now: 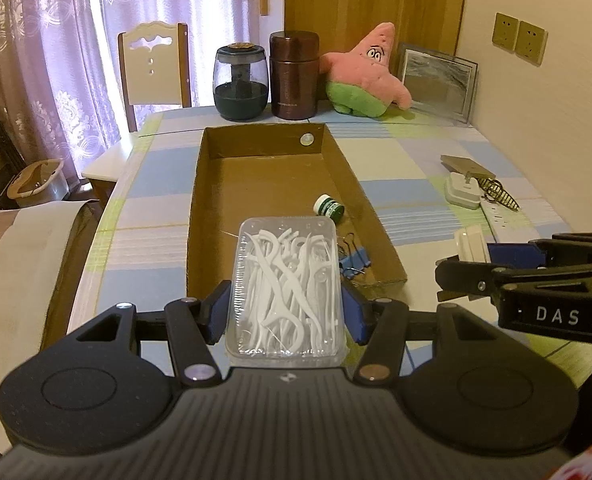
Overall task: Organize rigid objects
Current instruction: 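Carry the floss box and plug adapter over the cardboard box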
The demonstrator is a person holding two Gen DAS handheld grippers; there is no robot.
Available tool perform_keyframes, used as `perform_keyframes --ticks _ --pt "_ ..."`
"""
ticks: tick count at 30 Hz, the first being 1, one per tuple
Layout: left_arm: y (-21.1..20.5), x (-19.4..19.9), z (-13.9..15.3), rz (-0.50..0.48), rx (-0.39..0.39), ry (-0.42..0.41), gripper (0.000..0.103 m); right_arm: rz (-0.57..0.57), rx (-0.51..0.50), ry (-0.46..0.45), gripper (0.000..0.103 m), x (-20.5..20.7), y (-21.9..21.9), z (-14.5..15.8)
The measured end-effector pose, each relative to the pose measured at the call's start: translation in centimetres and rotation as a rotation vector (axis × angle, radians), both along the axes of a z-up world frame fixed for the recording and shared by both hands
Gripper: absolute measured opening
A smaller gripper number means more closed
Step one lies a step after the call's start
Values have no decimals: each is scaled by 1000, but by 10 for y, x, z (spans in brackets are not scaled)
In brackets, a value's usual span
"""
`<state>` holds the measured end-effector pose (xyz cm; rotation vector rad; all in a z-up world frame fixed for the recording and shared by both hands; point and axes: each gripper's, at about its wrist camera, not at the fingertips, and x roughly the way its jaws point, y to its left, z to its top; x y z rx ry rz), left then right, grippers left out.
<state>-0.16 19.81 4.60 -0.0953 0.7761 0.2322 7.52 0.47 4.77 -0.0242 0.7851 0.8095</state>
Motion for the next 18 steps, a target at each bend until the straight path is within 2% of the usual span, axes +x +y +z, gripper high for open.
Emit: perform_keyframes --ticks 18 --pt "47 51 -12 -7 12 2 52 28 -29 12 43 52 50 -15"
